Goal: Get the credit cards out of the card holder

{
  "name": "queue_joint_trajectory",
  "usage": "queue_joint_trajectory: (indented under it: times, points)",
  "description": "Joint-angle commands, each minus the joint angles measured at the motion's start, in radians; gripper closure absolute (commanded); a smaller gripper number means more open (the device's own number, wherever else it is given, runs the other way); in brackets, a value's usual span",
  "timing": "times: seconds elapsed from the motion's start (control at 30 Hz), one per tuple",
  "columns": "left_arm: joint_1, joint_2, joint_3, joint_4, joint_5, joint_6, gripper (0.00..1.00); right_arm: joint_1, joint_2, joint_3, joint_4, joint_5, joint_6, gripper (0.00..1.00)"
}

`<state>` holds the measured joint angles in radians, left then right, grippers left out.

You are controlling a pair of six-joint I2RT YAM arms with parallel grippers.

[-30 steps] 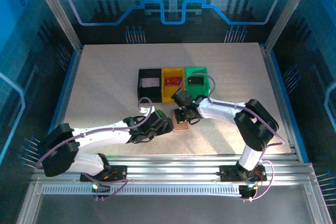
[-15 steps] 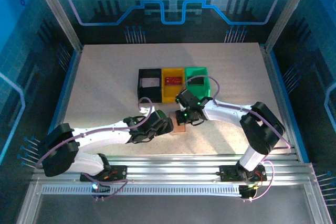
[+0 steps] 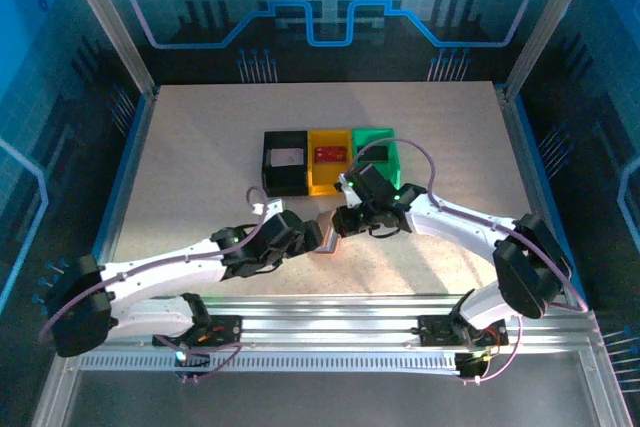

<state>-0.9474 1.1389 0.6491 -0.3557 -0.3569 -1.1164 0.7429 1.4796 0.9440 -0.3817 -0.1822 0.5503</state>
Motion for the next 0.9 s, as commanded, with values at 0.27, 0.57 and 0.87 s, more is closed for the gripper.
queue_joint_trajectory:
  times: [0.27, 0.57, 0.87]
  points:
    - [-0.007, -0.076, -0.026, -0.05, -0.033, -0.029, 0.01, 0.0, -0.036, 0.031, 0.048, -0.126, 0.04, 1.0]
    - [-0.007, -0.054, -0.019, -0.038, -0.029, -0.029, 0.01, 0.011, -0.025, 0.058, 0.029, -0.111, 0.012, 1.0]
    - [-0.007, -0.035, -0.029, -0.022, -0.02, -0.03, 0.01, -0.023, -0.042, -0.058, 0.089, -0.117, 0.019, 1.0]
